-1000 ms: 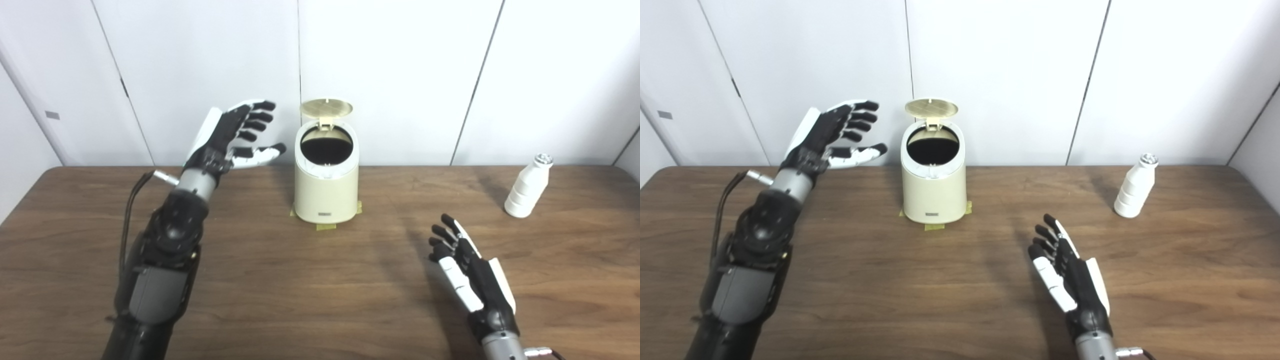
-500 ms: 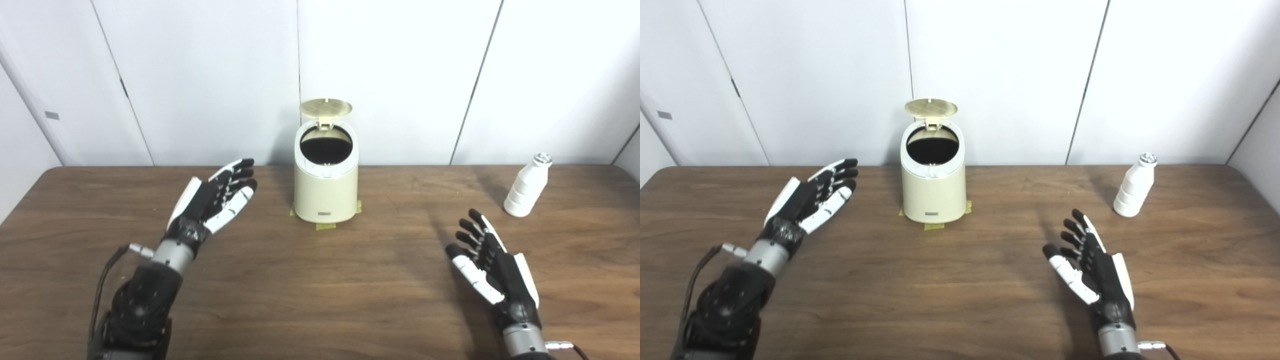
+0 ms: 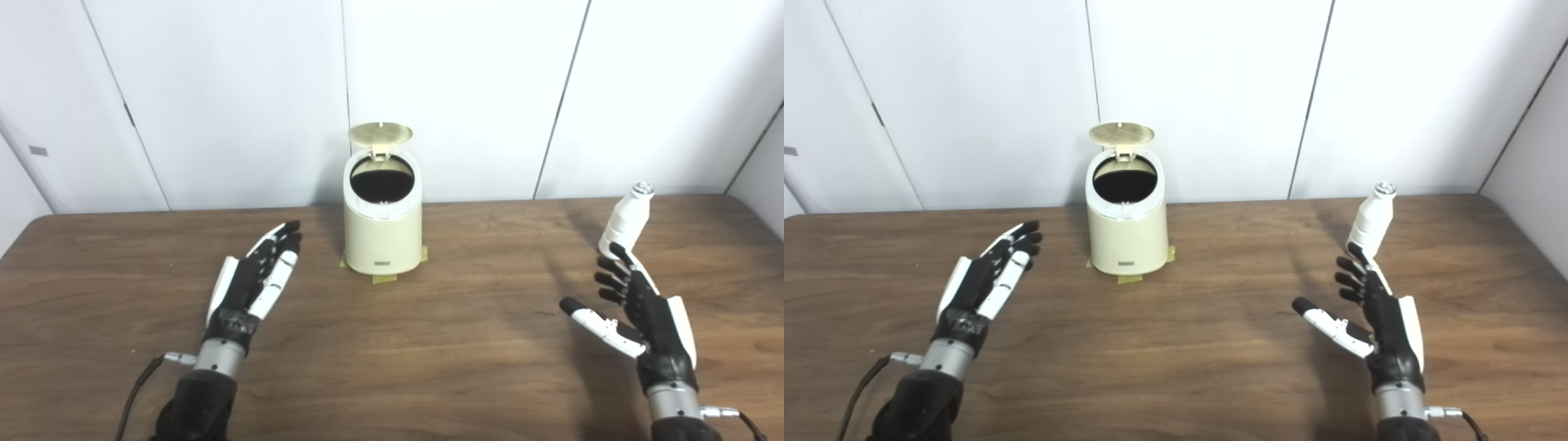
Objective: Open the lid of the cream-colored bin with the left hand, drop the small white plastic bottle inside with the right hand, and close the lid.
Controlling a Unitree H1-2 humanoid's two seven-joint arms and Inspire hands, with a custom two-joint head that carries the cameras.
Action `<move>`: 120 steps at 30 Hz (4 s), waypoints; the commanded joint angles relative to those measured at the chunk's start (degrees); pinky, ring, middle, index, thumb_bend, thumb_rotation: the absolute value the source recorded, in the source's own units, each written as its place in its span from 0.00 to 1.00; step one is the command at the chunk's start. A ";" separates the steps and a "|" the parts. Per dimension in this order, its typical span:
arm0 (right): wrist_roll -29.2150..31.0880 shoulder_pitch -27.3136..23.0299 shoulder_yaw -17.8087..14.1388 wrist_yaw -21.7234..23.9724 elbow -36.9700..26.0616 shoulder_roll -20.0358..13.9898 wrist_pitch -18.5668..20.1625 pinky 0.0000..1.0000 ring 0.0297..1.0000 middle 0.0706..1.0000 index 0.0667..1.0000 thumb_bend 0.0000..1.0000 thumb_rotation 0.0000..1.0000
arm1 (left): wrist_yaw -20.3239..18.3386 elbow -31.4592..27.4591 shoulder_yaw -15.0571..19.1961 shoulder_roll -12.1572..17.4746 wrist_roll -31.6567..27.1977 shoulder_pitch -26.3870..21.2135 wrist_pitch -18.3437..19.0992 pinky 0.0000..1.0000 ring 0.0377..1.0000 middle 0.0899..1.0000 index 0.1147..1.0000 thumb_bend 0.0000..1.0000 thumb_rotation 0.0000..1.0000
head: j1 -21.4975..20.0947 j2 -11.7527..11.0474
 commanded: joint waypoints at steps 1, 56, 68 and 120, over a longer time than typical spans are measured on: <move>-0.20 -1.44 -0.97 -1.63 -2.66 -0.12 -1.54 0.70 0.78 0.84 0.87 0.77 0.22 | 0.47 -0.34 0.46 0.51 -0.66 -0.98 -1.98 0.84 0.85 0.85 0.89 0.40 0.79 | -2.16 -0.26; -8.81 -19.35 -3.38 -8.16 14.73 -13.60 11.66 0.60 0.80 0.90 0.96 0.92 0.11 | -3.54 -6.99 2.23 7.16 -5.07 -2.43 8.02 0.86 0.86 0.85 0.89 0.21 0.42 | -20.04 -1.74; -8.92 -24.35 -1.26 -7.39 21.54 -17.36 10.59 0.57 0.81 0.91 0.93 0.91 0.13 | -4.29 -8.78 2.09 7.83 -5.45 -1.93 9.82 0.86 0.88 0.87 0.90 0.21 0.20 | -19.59 -1.43; -6.83 -32.93 2.84 -9.94 35.90 -16.42 9.12 0.64 0.73 0.77 0.84 0.84 0.08 | -6.42 -11.09 1.99 6.83 -2.19 -2.01 12.31 0.94 0.90 0.88 0.90 0.16 0.00 | -19.06 0.58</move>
